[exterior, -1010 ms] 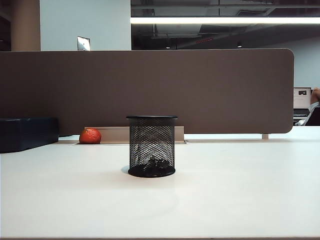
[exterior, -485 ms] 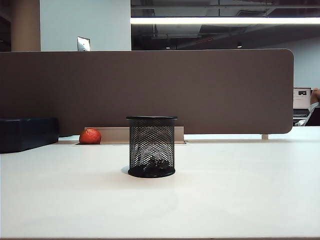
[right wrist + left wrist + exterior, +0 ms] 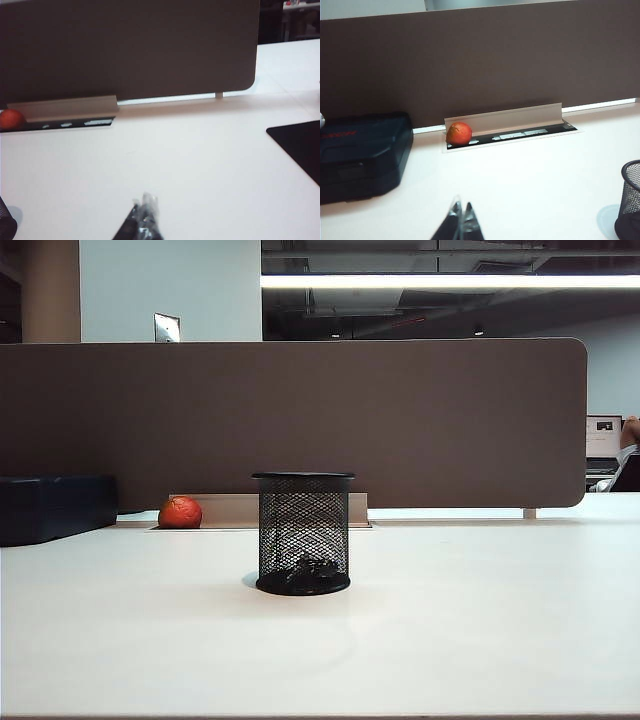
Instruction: Pick up a bunch of keys from the table, then put them into the black basket.
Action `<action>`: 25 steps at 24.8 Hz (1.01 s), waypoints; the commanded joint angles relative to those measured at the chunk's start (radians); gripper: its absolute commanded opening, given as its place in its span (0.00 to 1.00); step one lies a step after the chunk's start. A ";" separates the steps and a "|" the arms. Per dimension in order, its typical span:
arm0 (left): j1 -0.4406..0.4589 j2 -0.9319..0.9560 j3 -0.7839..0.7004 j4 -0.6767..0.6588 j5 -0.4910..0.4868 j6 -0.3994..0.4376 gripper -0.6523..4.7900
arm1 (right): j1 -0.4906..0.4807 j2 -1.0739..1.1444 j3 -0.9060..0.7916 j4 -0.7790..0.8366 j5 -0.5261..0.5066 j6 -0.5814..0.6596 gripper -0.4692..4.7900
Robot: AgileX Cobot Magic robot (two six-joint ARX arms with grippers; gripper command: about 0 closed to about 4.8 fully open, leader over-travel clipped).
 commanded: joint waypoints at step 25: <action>-0.001 0.000 -0.122 0.135 0.004 -0.125 0.11 | 0.001 -0.003 -0.167 0.086 0.003 0.000 0.07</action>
